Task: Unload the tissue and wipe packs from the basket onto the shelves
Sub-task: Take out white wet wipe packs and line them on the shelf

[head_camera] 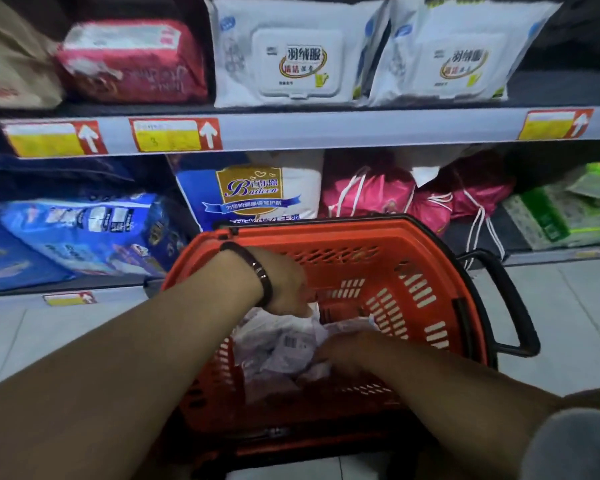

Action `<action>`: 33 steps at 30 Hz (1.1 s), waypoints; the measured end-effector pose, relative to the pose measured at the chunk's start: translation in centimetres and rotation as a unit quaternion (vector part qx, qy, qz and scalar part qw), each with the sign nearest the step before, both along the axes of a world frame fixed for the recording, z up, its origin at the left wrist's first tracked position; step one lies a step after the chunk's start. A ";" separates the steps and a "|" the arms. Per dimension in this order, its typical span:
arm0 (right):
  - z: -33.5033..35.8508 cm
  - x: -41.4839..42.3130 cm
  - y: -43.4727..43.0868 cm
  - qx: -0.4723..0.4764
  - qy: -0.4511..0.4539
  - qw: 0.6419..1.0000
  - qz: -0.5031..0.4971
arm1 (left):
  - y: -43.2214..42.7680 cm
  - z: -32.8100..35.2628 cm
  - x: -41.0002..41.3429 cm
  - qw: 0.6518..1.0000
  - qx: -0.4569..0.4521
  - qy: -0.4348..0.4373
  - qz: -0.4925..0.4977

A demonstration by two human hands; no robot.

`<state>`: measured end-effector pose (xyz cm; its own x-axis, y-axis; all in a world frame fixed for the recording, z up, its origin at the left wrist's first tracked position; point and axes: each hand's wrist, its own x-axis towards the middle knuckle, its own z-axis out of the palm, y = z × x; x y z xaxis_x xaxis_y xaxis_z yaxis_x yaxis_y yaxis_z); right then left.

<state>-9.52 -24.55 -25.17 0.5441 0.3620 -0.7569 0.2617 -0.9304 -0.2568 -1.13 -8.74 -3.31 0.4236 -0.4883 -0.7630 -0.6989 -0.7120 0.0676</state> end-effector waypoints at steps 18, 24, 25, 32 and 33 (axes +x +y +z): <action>11.1 8.3 -5.0 0.381 0.344 0.787 -0.343 | 3.0 -1.8 1.0 0.950 -0.157 0.117 0.245; 7.9 8.0 -5.2 0.381 0.316 0.702 -0.511 | 3.7 -1.0 2.6 0.937 -0.223 0.056 0.265; 6.6 7.9 -5.1 0.293 0.257 0.772 -0.502 | 3.7 -0.8 2.9 0.938 -0.226 0.034 0.260; -3.8 4.0 -3.0 -0.014 0.004 0.979 -0.203 | 3.1 -0.1 4.5 0.933 -0.247 0.017 0.262; -4.5 3.5 -2.8 -0.011 -0.002 0.972 -0.235 | 3.1 -0.2 4.8 0.931 -0.249 0.027 0.266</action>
<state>-6.03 -27.34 -29.68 0.6487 0.0562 -0.7589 -0.1927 -0.9526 -0.2353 3.64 -5.67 -3.53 0.6743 -0.5197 -0.5246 -0.2425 -0.8269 0.5074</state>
